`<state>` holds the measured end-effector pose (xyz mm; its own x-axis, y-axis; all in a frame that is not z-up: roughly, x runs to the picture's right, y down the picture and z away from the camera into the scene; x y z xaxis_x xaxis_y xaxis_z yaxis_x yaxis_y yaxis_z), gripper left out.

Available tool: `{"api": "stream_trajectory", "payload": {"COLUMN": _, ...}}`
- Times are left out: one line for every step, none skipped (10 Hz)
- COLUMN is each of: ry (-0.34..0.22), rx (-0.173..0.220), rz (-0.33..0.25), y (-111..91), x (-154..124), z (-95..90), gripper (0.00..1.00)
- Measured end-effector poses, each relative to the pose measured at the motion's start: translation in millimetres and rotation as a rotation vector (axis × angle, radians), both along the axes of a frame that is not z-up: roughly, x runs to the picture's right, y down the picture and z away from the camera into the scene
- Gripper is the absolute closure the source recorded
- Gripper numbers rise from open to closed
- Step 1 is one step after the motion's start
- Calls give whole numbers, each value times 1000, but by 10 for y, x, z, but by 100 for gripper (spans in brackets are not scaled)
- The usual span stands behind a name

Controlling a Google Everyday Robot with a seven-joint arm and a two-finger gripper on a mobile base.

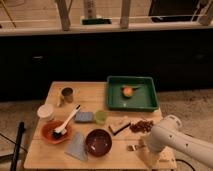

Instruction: Place fork in purple bowl

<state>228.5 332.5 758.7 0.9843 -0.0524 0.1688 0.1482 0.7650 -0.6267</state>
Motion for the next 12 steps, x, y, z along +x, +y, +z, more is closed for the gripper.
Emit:
{"api": "stream_trajectory", "payload": {"ry": -12, "rx": 1, "rz": 0, "y": -22, "x": -19, "z": 35, "gripper": 32}}
{"api": "stream_trajectory", "payload": {"ry": -18, "rx": 0, "rz": 2, "y": -26, "x": -23, "z": 65, "gripper": 40}}
{"api": "stream_trajectory", "payload": {"ry": -24, "rx": -2, "rz": 12, "y": -34, "x": -14, "z": 97, "gripper": 51}}
{"api": "stream_trajectory", "payload": {"ry": -26, "rx": -1, "rz": 11, "y": -42, "x": -12, "z": 109, "gripper": 61}}
{"api": "stream_trajectory", "payload": {"ry": -28, "rx": 0, "rz": 9, "y": -61, "x": -14, "z": 99, "gripper": 72}}
{"api": "stream_trajectory", "payload": {"ry": -27, "rx": 0, "rz": 7, "y": -81, "x": -9, "z": 75, "gripper": 84}}
{"api": "stream_trajectory", "payload": {"ry": -27, "rx": 1, "rz": 3, "y": -90, "x": -1, "z": 68, "gripper": 92}}
{"api": "stream_trajectory", "payload": {"ry": -26, "rx": -4, "rz": 4, "y": -77, "x": 2, "z": 55, "gripper": 98}}
{"api": "stream_trajectory", "payload": {"ry": -26, "rx": -5, "rz": 5, "y": -75, "x": 2, "z": 53, "gripper": 100}}
{"api": "stream_trajectory", "payload": {"ry": -29, "rx": -9, "rz": 10, "y": -74, "x": 6, "z": 75, "gripper": 100}}
{"api": "stream_trajectory", "payload": {"ry": -40, "rx": -19, "rz": 13, "y": -85, "x": -13, "z": 139, "gripper": 100}}
{"api": "stream_trajectory", "payload": {"ry": -44, "rx": -19, "rz": 9, "y": -91, "x": -23, "z": 155, "gripper": 100}}
